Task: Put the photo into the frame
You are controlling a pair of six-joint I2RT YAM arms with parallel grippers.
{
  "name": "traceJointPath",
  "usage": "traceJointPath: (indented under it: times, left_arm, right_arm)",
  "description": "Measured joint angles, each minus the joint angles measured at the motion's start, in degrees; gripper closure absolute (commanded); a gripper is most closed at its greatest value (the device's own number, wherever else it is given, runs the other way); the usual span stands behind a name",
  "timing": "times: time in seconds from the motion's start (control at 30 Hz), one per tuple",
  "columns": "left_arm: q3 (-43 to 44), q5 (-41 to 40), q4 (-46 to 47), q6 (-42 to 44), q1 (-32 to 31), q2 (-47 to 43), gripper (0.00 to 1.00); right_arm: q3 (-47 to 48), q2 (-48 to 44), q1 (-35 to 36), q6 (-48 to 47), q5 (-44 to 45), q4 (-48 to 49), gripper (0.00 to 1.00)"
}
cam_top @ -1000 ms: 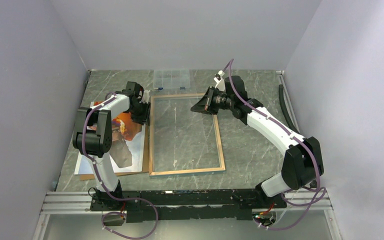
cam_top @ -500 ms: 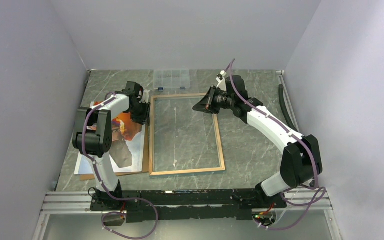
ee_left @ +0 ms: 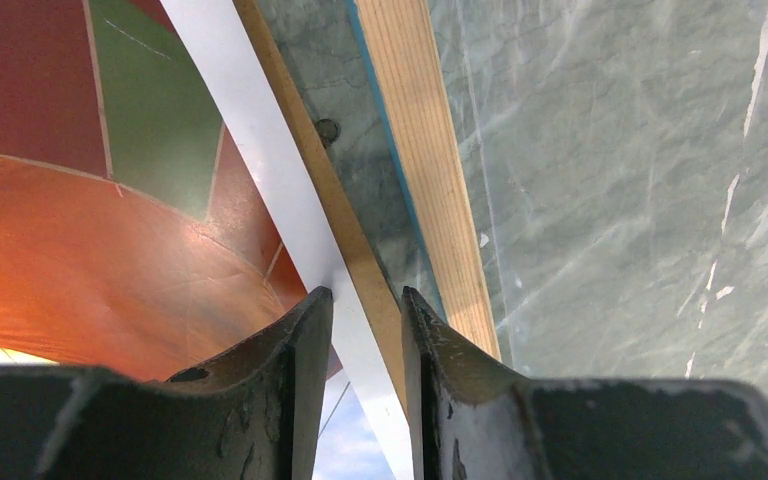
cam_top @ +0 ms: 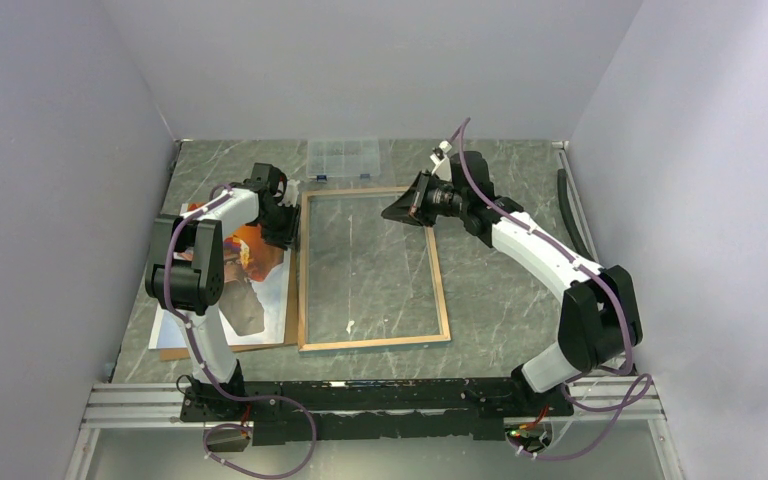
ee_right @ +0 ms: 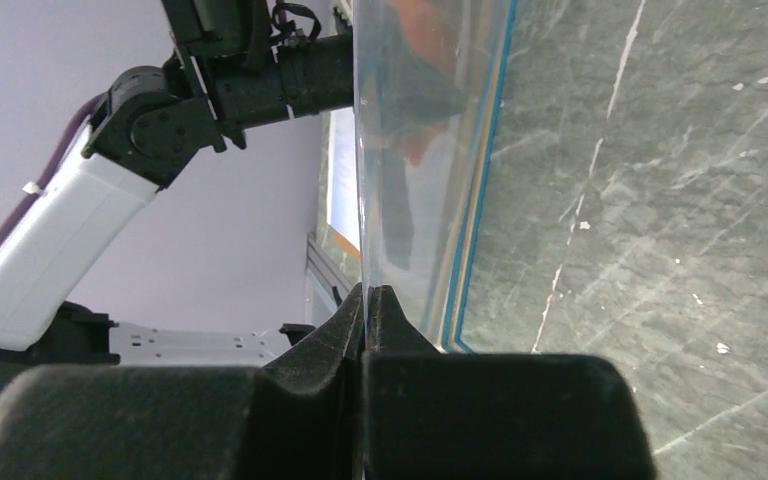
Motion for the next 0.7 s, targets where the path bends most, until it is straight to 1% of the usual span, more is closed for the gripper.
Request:
traceJointPath:
  times: [0.3,0.7]
  left_arm:
    - [-0.1,0.0,0.2,0.0,0.0,0.0,0.64]
    - [-0.3,0.0,0.5,0.0,0.1,0.0,0.64]
  right_arm:
    - [-0.2,1.0,1.0,2.2,-0.9,3.4,1.00]
    - [-0.2,2.0,1.3,0.0,0.0,0.0,1.00]
